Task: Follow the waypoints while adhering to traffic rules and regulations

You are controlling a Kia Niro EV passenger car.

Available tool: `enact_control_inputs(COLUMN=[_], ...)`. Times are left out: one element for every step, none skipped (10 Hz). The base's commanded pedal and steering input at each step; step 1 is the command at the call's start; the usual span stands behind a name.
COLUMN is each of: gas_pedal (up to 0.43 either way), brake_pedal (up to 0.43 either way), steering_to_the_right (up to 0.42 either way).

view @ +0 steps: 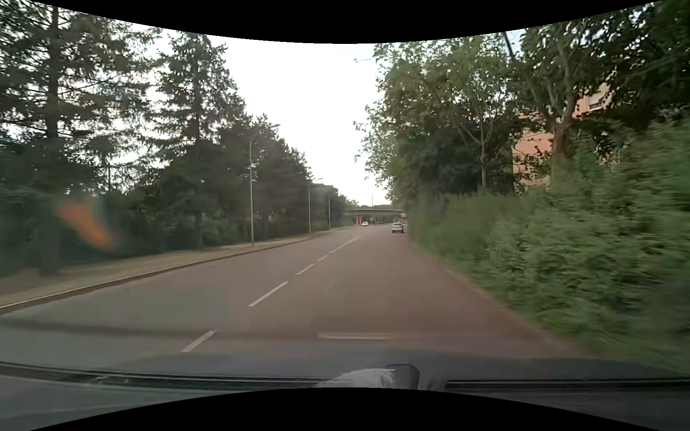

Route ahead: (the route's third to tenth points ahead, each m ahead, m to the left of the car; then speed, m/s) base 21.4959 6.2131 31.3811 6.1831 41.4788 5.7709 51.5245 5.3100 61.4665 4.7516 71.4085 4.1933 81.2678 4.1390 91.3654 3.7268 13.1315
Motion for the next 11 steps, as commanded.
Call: enact_control_inputs(gas_pedal=[0.047, 0.047, 0.047, 0.047, 0.047, 0.047, 0.047, 0.047, 0.047, 0.047, 0.047], brake_pedal=[0.000, 0.000, 0.000, 0.000, 0.000, 0.000, 0.000, 0.000, 0.000, 0.000, 0.000], steering_to_the_right=[0.004, 0.003, 0.002, 0.002, 0.002, 0.001, 0.001, 0.001, 0.001, 0.001, 0.001])
